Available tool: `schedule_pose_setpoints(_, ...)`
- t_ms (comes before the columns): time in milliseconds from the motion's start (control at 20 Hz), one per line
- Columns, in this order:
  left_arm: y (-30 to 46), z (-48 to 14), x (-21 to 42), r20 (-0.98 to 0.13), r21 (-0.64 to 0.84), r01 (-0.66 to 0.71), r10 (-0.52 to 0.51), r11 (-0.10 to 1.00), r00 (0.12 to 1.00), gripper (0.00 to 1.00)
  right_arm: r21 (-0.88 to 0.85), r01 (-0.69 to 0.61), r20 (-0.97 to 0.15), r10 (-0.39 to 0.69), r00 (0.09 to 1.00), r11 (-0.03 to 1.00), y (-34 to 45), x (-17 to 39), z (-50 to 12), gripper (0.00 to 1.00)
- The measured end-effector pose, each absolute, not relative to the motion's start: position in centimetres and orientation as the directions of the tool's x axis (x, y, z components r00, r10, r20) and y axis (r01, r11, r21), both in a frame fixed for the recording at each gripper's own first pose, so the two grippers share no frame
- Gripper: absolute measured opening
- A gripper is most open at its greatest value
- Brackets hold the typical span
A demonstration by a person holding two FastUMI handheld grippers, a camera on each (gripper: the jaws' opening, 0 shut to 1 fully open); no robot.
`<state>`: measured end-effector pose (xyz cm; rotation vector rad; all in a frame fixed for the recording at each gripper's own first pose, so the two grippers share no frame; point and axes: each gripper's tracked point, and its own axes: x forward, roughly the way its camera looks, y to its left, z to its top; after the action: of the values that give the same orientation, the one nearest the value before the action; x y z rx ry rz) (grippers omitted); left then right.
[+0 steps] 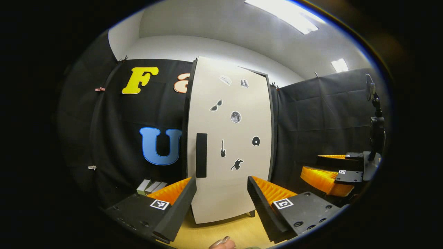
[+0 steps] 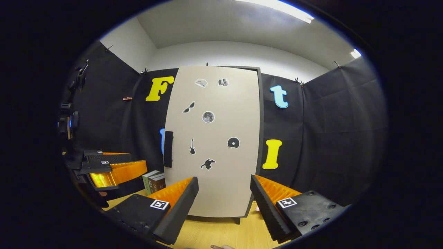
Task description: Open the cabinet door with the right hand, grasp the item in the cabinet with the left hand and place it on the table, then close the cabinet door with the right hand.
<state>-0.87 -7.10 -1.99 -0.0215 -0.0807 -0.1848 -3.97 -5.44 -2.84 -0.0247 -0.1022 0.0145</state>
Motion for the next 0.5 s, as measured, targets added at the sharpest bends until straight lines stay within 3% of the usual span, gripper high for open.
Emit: schedule_pose_setpoints(500, -7.52, -1.63, -0.22, 0.088, -0.017, 0.198, -0.195, 0.98, 0.977, 0.93, -0.017, -0.012, 0.09, 0.014, 0.996, 1.0, -5.62, -3.97, -2.25, 0.97)
